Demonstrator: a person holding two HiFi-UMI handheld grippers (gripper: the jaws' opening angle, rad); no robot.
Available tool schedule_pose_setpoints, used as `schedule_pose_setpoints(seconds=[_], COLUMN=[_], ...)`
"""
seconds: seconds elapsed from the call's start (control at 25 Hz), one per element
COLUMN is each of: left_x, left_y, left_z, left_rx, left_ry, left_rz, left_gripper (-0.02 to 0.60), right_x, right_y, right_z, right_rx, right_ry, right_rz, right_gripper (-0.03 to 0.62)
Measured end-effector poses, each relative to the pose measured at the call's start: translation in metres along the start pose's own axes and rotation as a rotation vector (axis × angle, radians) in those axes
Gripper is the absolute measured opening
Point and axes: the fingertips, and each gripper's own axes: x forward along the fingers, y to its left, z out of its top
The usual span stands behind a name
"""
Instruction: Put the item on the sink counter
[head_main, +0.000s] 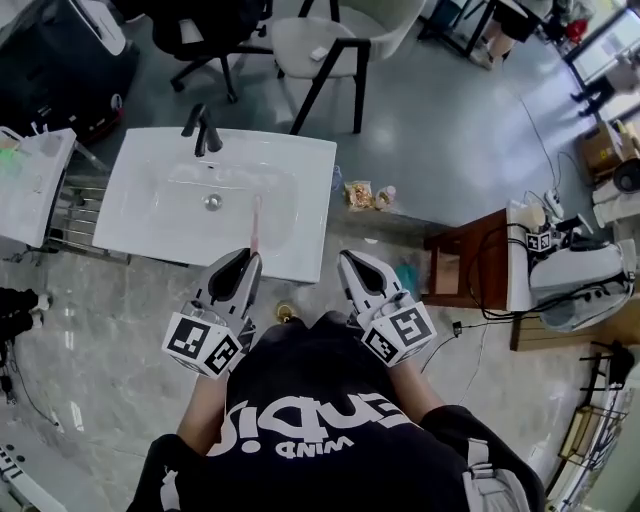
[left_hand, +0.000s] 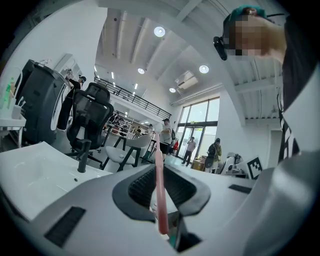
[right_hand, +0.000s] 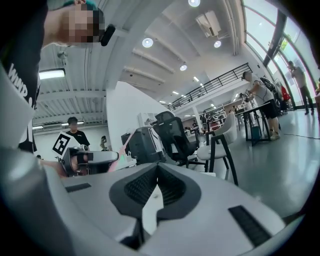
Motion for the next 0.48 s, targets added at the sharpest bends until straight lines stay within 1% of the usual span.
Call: schedule_pose_setpoints(seconds=[0.16, 0.32, 0.48], left_x=[0.013, 0.028, 0.048], left_y=[0.006, 0.009, 0.015], left_z=[0.003, 0.003, 0.001], left_rx=[-0.008, -0.010, -0.011], left_ry=[0.007, 0.013, 0.021], left_rz=[-0.017, -0.035, -0.037], left_gripper=[0.063, 0.063, 0.063], right_x=[0.006, 0.013, 0.021], right_y=[-0.007, -0.017, -0.032], right_z=[0.003, 0.010, 0.010], right_rx=[0.011, -0.007, -0.002], right_ry=[0.000, -0.001, -0.001], right_rz=[-0.019, -0.026, -0.028], right_gripper=[0.018, 0.018, 0.018])
